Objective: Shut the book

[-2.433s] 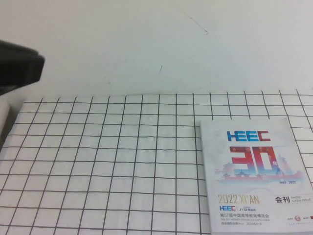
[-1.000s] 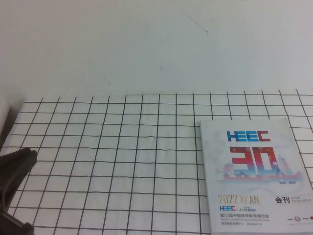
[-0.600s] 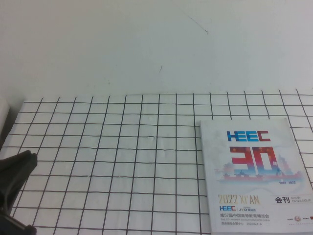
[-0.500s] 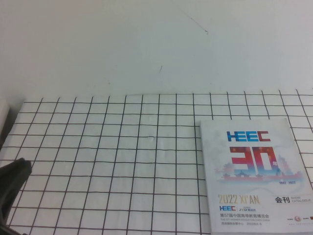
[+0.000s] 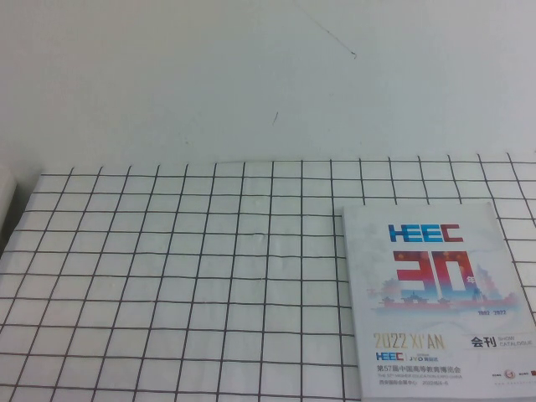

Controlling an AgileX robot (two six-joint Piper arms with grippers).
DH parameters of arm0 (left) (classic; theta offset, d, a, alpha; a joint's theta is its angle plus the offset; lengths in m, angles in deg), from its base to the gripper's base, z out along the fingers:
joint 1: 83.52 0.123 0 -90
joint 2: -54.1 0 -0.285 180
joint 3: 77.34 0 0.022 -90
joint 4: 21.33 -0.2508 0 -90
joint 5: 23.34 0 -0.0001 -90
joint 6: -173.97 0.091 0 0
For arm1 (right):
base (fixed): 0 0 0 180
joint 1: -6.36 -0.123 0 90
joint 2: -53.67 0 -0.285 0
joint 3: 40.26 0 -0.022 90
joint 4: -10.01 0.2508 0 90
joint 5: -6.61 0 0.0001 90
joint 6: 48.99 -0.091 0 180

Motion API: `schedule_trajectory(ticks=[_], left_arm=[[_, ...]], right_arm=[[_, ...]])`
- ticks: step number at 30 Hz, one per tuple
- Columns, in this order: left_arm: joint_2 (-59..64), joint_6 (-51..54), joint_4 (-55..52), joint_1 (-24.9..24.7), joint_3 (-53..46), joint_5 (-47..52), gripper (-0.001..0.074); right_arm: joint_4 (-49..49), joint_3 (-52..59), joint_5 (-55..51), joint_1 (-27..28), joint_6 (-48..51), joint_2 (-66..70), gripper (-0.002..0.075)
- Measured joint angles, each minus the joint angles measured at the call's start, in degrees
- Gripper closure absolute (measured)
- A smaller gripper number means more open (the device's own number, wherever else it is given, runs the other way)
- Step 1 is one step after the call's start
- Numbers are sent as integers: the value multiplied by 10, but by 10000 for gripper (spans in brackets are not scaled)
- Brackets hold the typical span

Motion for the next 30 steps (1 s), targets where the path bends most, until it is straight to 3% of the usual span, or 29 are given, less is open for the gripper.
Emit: schedule_trajectory(ticks=[7, 13, 30], left_arm=[[-27, 0, -36, 17, -6, 112, 738], [-28, -2, -39, 42, -5, 116, 738], [-28, -4, -39, 42, -5, 117, 738]], right_arm=[[0, 3, -1, 0, -1, 0, 729], [4, 3, -1, 0, -1, 0, 729], [4, 3, -2, 0, -1, 0, 729]])
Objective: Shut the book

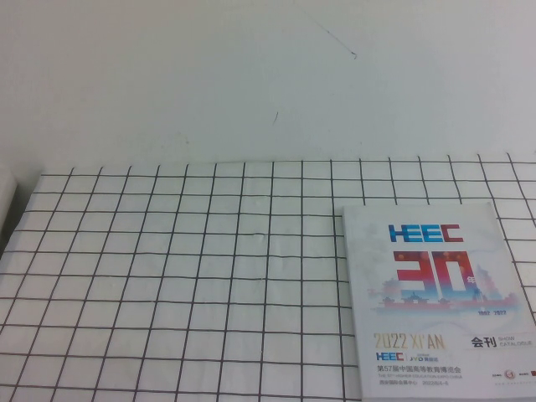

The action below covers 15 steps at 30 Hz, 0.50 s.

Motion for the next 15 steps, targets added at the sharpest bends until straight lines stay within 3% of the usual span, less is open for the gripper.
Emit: schedule_trajectory(ticks=[8, 15], left_arm=[[0, 0, 0, 0, 0, 1, 738], [0, 0, -1, 0, 0, 1, 738]], right_arm=[[1, 1, 4, 12, 1, -33, 729], [65, 99, 171, 102, 1, -120, 729]])
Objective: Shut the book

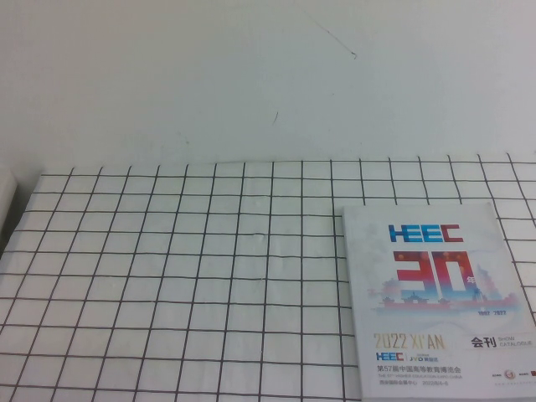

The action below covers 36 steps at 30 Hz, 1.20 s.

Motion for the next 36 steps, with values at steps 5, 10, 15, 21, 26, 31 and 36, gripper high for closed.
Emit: schedule_trajectory(ticks=[5, 10, 15, 21, 26, 31, 36], left_arm=[[0, 0, 0, 0, 0, 0, 738], [-1, 1, 0, 0, 0, 2, 738], [-1, 1, 0, 0, 0, 2, 738], [-1, 0, 0, 0, 0, 2, 738], [-1, 0, 0, 0, 0, 2, 738], [-1, 0, 0, 0, 0, 2, 738], [-1, 0, 0, 0, 0, 2, 738]], right_arm=[[31, 120, 63, 67, 0, -71, 729], [46, 209, 97, 113, -26, -76, 729], [43, 236, 115, 121, -57, -76, 729], [-13, 235, 110, 121, -106, -76, 729], [-26, 235, 110, 117, -113, -76, 729], [-29, 234, 108, 103, -112, -76, 729], [-30, 234, 108, 100, -112, -76, 729]])
